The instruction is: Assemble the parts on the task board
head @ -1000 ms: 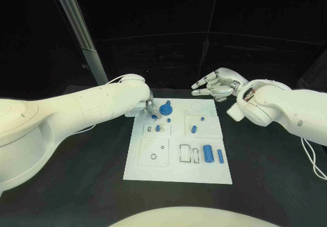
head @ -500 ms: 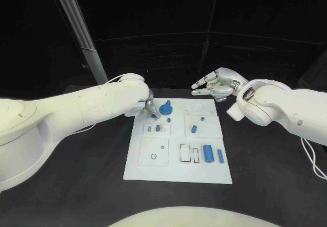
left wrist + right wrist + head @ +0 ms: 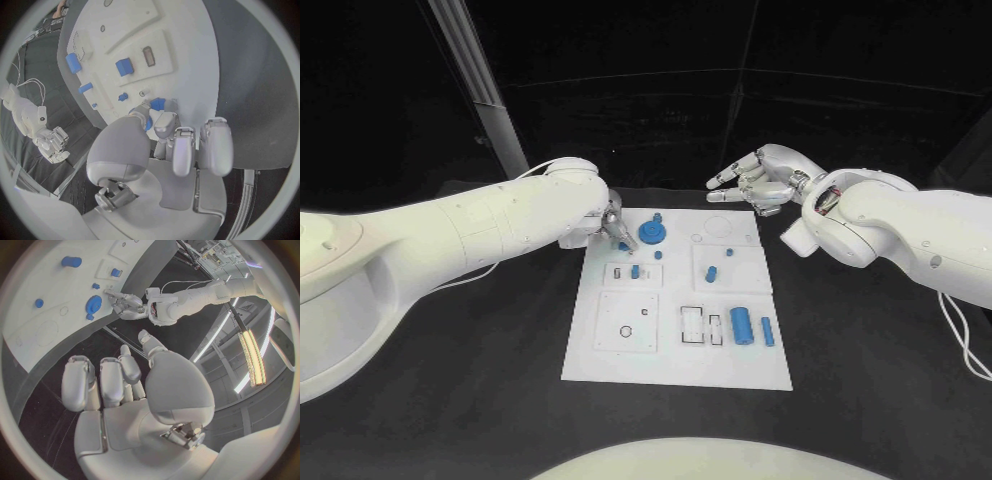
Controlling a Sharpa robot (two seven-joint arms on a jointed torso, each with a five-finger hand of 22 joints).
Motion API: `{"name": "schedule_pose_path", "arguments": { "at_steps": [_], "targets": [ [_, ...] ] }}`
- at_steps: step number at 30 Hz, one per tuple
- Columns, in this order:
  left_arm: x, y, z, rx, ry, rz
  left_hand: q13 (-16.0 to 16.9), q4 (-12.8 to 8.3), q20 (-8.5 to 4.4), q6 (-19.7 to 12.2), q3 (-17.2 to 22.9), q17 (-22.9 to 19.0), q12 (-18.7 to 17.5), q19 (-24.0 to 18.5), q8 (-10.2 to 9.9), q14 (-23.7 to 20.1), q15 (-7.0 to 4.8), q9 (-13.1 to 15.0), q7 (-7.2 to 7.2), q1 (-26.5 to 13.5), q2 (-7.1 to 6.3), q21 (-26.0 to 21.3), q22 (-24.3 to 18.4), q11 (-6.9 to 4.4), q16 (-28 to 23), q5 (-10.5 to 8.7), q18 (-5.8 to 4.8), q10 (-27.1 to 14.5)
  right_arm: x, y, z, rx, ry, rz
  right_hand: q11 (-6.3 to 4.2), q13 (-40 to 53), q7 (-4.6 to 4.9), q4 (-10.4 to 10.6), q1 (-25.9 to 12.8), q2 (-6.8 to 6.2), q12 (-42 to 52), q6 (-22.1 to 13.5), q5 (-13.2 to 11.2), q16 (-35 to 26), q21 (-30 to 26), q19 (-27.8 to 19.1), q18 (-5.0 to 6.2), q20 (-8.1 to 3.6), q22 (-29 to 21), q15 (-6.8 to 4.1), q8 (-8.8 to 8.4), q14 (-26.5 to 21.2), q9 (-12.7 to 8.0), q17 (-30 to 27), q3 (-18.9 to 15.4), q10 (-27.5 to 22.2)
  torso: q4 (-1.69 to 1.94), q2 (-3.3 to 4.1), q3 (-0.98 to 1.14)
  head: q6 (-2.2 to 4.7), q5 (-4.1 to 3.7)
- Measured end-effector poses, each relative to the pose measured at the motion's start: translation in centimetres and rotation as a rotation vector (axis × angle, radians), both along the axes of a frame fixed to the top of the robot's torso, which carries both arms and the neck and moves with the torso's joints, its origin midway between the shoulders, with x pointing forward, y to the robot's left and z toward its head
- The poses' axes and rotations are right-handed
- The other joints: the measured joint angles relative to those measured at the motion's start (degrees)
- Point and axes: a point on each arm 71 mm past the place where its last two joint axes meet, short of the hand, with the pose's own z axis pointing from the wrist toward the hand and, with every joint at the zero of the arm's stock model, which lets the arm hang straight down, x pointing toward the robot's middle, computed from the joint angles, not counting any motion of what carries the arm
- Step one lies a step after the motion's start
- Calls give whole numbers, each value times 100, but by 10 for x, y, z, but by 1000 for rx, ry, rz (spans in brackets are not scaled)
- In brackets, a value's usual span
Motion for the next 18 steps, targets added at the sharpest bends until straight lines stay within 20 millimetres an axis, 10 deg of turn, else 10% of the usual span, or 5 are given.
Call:
{"name": "schedule_pose_path", "arguments": {
  "at_steps": [18],
  "targets": [
    [-4,13,2,-45,22,21,-52,98,55,-85,99,0,-66,-55,-292,11,32,-508,83,3,117,-80,0,64,-24,378,0,-64,1,-1,-1,-4,6,1,0,0,0,0,0,0,0,0,0,0,0,0,0,0,-1,0,0,0,0,-2,0,0,1,2,0,20,29]
  ]
}}
